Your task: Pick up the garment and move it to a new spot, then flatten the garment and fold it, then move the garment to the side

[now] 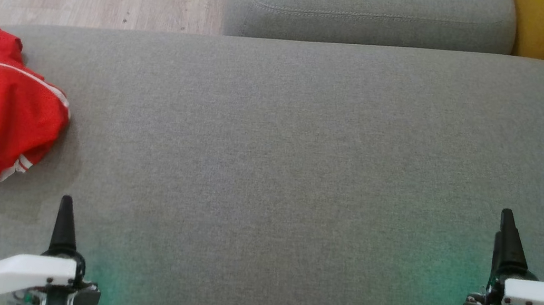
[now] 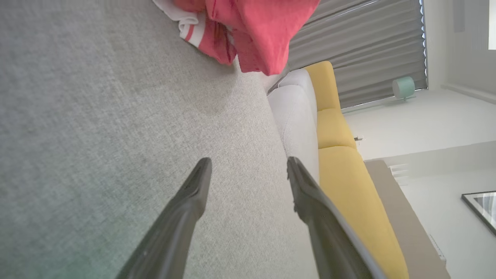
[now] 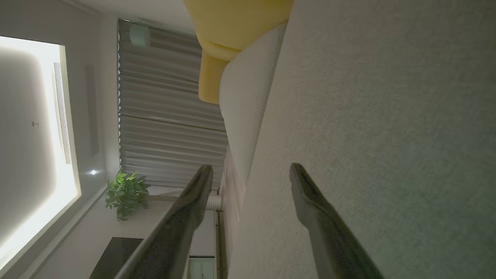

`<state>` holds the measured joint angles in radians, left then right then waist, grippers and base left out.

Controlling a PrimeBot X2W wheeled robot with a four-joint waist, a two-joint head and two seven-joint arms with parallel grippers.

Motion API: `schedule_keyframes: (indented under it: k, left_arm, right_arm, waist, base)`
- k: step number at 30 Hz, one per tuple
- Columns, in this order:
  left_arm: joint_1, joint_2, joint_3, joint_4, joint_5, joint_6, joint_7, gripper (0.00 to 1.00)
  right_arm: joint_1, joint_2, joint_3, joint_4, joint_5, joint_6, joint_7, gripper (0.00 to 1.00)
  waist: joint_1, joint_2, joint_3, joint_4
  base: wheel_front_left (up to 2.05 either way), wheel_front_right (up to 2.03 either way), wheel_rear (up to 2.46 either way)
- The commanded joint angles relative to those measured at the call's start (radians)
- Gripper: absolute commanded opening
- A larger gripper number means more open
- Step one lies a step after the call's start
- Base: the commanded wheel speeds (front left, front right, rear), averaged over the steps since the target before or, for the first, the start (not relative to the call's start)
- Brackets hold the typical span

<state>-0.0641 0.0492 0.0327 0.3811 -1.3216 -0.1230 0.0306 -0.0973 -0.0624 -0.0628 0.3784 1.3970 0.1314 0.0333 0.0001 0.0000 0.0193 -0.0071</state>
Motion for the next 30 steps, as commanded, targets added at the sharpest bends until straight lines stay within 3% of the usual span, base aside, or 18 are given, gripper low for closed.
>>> schedule_keyframes:
  k: [1,30]
  left_arm:
    - [-0.065,0.018,0.004,-0.026,0.041,0.000,-0.013,1.00]
    - [-0.113,0.024,-0.049,0.045,0.460,0.026,-0.096,1.00]
  right_arm:
    - [-0.062,-0.019,0.012,-0.027,-0.031,0.000,-0.015,1.00]
    - [-0.127,-0.016,0.083,0.034,-0.435,0.000,-0.097,1.00]
  waist:
    - [-0.0001,0.0000,0.000,0.000]
    - [-0.0001,0.0000,0.008,-0.007]
  base:
    - [0.00,0.00,0.00]
    - [0.00,0.00,0.00]
